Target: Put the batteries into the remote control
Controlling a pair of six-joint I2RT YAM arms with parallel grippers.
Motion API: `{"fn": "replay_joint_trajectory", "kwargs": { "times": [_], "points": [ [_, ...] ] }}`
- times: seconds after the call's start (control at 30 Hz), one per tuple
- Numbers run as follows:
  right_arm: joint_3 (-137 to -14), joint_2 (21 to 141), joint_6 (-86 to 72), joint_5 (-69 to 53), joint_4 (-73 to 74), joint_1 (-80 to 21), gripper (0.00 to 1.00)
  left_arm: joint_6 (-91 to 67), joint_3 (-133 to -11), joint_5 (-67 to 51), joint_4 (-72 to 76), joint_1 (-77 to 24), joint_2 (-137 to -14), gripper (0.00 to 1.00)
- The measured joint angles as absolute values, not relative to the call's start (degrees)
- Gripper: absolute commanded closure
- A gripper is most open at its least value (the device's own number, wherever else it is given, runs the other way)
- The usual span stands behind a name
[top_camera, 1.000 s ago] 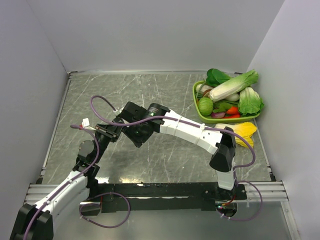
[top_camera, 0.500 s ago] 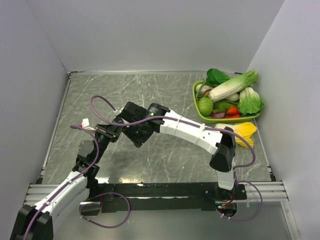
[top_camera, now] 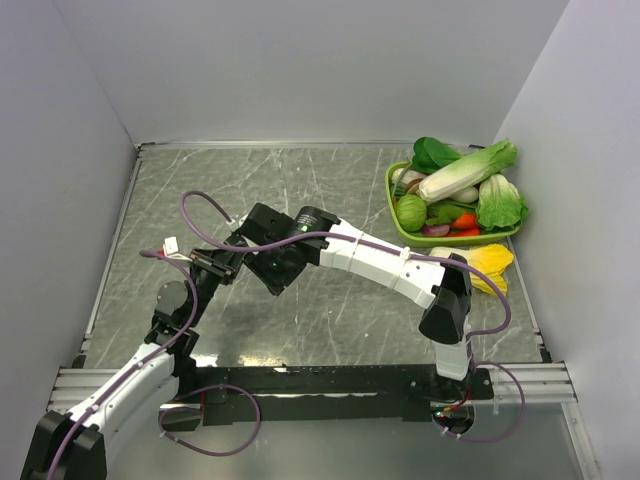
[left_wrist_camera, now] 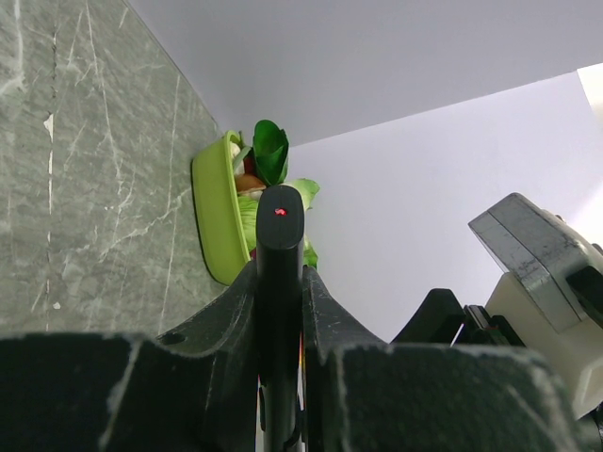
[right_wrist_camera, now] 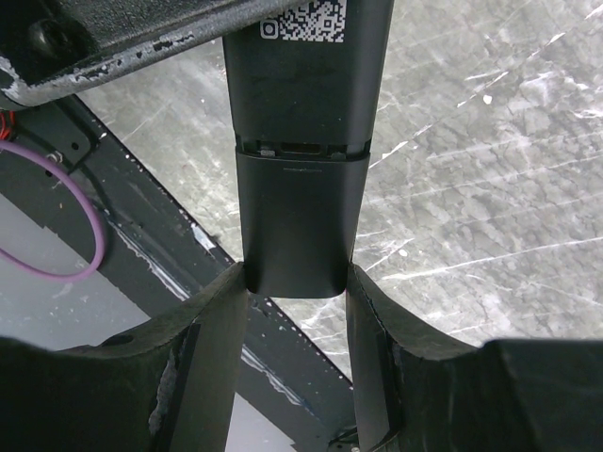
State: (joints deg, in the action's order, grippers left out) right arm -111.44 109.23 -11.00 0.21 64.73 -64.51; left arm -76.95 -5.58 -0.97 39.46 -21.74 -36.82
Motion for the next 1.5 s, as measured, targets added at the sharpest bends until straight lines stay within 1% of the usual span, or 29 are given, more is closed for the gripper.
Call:
{"fn": "replay_joint_trajectory", "kwargs": {
  "times": [0.13, 0.3, 0.5, 0.8, 1.37, 1.5],
  "points": [
    [-111.5, 109.2, -11.0, -0.1, 64.8, -64.5, 0.5, -77.0, -5.4, -1.0, 39.4, -21.7, -36.6, 0.95],
    [-111.5, 109.2, -11.0, -0.1, 64.8, -64.5, 0.49, -77.0, -5.4, -1.0, 39.4, -21.7, -36.6, 0.95],
    [-111.5, 109.2, -11.0, -0.1, 64.8, -64.5, 0.43, -77.0, -5.4, -1.0, 39.5, -21.8, -36.6, 0.95],
    [-111.5, 109.2, -11.0, -0.3, 64.7, -64.5, 0.43, -77.0, -5.4, -0.9, 39.5, -21.8, -36.6, 0.95],
    [-110.7, 108.9, -11.2, 0.8, 63.7, -64.1, 0.5, -77.4, -4.5, -0.2, 40.1, -21.8, -35.6, 0.95],
    [-109.6, 108.5, -11.6, -0.2, 62.6, -63.4, 0.53, -77.4, -3.9, 0.0, 40.7, -21.8, -35.3, 0.95]
  ]
}}
